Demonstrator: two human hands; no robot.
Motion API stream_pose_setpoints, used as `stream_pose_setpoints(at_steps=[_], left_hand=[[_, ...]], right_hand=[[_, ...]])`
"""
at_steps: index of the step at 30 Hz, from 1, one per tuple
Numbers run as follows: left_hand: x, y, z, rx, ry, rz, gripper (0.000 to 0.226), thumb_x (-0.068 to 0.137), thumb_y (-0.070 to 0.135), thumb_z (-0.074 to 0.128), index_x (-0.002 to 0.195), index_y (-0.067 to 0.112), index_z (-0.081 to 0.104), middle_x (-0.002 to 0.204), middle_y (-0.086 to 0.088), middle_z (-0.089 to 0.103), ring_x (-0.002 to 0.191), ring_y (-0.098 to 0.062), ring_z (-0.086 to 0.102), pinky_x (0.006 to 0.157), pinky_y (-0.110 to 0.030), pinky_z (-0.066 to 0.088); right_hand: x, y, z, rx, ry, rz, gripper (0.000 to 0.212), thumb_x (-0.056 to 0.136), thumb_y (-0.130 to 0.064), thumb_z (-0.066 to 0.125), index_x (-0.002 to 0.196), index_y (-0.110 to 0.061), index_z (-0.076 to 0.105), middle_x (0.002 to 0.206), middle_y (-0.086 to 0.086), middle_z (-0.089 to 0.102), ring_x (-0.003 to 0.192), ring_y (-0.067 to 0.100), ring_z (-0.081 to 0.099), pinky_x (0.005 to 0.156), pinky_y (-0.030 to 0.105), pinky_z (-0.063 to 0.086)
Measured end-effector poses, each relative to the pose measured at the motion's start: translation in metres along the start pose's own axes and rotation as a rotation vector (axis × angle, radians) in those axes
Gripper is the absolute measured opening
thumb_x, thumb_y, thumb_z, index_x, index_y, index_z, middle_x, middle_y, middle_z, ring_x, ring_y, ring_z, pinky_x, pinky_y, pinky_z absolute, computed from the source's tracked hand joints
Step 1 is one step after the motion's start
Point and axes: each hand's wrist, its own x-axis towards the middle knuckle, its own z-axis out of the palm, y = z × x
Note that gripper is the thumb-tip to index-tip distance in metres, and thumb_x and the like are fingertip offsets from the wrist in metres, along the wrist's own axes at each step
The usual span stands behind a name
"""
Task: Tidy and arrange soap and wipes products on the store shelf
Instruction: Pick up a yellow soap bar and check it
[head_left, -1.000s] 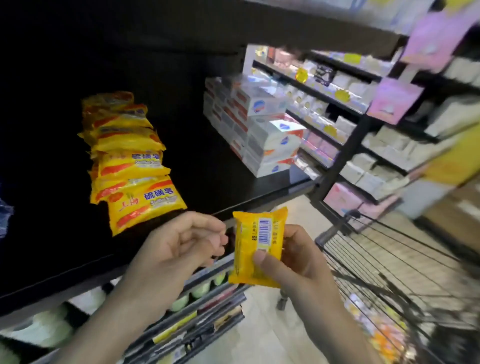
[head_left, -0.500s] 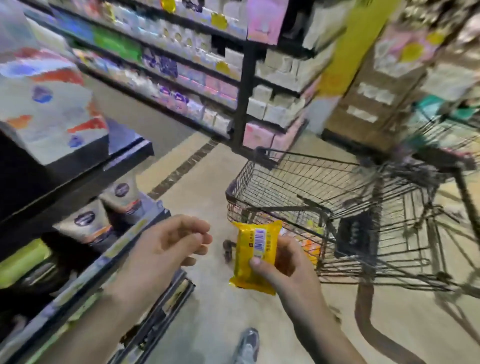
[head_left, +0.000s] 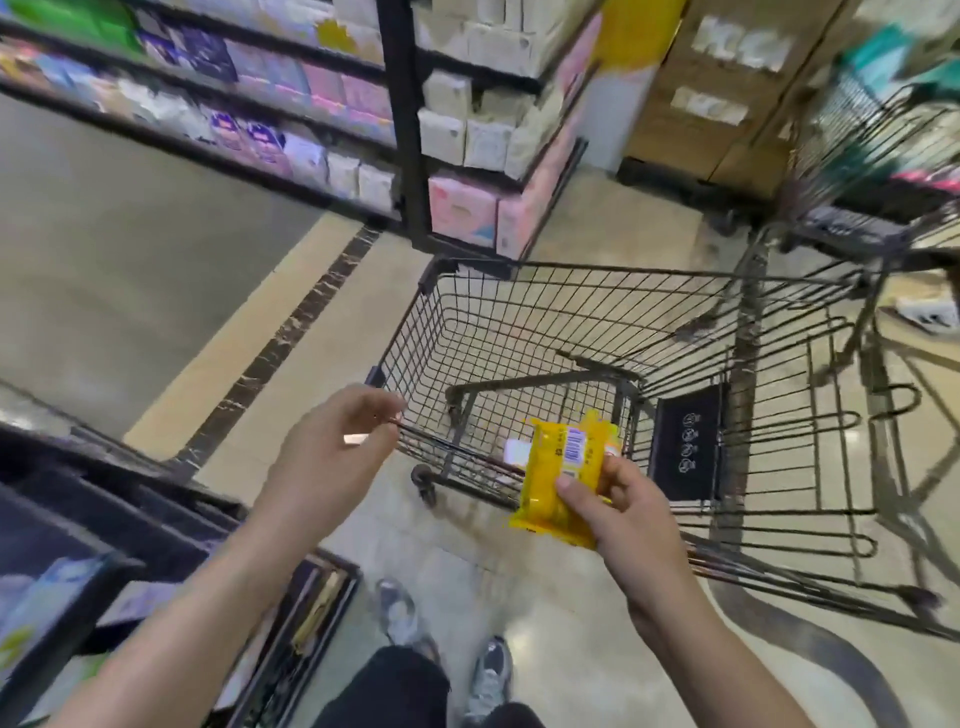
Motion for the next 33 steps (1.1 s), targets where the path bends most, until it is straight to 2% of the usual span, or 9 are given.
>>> stream_pose_setpoints(at_steps=[4,7,12,14,17,21,23,27,33], left_hand=[[0.095,-0.027,0.022,0.028,0.0,-0.048,0.024,0.099,0.025,0.067,0.11,0.047,0.064,0.106,0.025,0.063,0.098,0.009,0.061,0.078,-0.02,0.045],[0.158,-0.05,0.047,0.116,-0.061,-0.065,0.033,0.1,0.025,0.067,0.128,0.041,0.061,0.128,0.014,0.054,0.113,-0.008,0.057,0.102,-0.037,0.049],[0.236,-0.086,0.07,0.398,-0.048,-0.071,0.044,0.096,0.022,0.068,0.136,0.037,0.06,0.162,-0.008,0.036,0.149,-0.028,0.029,0.12,-0.042,0.029],[0.253,-0.101,0.073,0.405,-0.086,-0.099,0.047,0.098,0.022,0.067,0.141,0.036,0.057,0.168,-0.007,0.027,0.155,-0.025,0.021,0.121,-0.038,0.024],[0.263,-0.118,0.085,0.298,-0.216,-0.091,0.053,0.101,0.018,0.063,0.15,0.036,0.05,0.17,0.003,0.025,0.156,-0.011,0.019,0.118,-0.027,0.018],[0.259,-0.135,0.105,0.309,-0.232,-0.046,0.059,0.103,0.018,0.06,0.156,0.036,0.042,0.17,0.01,0.023,0.152,0.001,0.016,0.121,-0.026,0.014],[0.26,-0.142,0.11,0.324,-0.211,-0.046,0.059,0.102,0.017,0.061,0.155,0.036,0.042,0.17,0.009,0.024,0.148,0.007,0.014,0.118,-0.023,0.016],[0.264,-0.152,0.115,0.322,-0.269,-0.066,0.059,0.102,0.017,0.061,0.154,0.035,0.043,0.17,0.009,0.023,0.155,-0.003,0.015,0.118,-0.023,0.016],[0.262,-0.164,0.121,0.273,-0.381,-0.112,0.058,0.101,0.015,0.061,0.152,0.035,0.044,0.165,0.011,0.033,0.154,-0.004,0.022,0.124,-0.028,0.02]], right_hand=[[0.058,0.007,-0.003,-0.032,0.084,0.121,0.027,0.089,-0.028,0.08,0.112,-0.019,0.071,0.111,0.004,0.075,0.108,0.028,0.07,0.1,0.055,0.054],[0.099,0.013,-0.001,-0.101,0.128,0.167,0.014,0.087,-0.028,0.081,0.098,-0.033,0.075,0.104,0.0,0.076,0.102,0.025,0.072,0.094,0.053,0.058],[0.183,0.04,0.029,-0.228,0.097,0.284,0.01,0.084,-0.026,0.085,0.086,-0.031,0.077,0.084,-0.018,0.078,0.083,0.003,0.074,0.078,0.026,0.059],[0.218,0.057,0.048,-0.266,0.103,0.338,0.023,0.082,-0.021,0.087,0.072,-0.03,0.067,0.067,-0.025,0.071,0.069,-0.008,0.069,0.065,0.011,0.052],[0.265,0.092,0.076,-0.379,0.077,0.432,0.035,0.081,-0.025,0.087,0.064,-0.029,0.057,0.078,-0.011,0.066,0.078,0.008,0.064,0.082,0.02,0.051],[0.302,0.139,0.113,-0.48,0.029,0.549,0.026,0.08,-0.03,0.085,0.102,-0.023,0.074,0.096,-0.005,0.065,0.097,0.021,0.066,0.086,0.028,0.049],[0.314,0.162,0.133,-0.525,0.005,0.59,0.02,0.082,-0.031,0.081,0.098,-0.027,0.071,0.107,-0.001,0.073,0.103,0.024,0.069,0.089,0.029,0.052],[0.332,0.197,0.163,-0.522,0.014,0.658,0.003,0.086,-0.022,0.069,0.084,-0.021,0.07,0.098,0.01,0.078,0.093,0.033,0.073,0.087,0.041,0.06],[0.341,0.233,0.176,-0.582,0.071,0.737,0.025,0.097,-0.021,0.059,0.119,-0.014,0.066,0.125,0.012,0.069,0.118,0.033,0.064,0.099,0.031,0.05]])
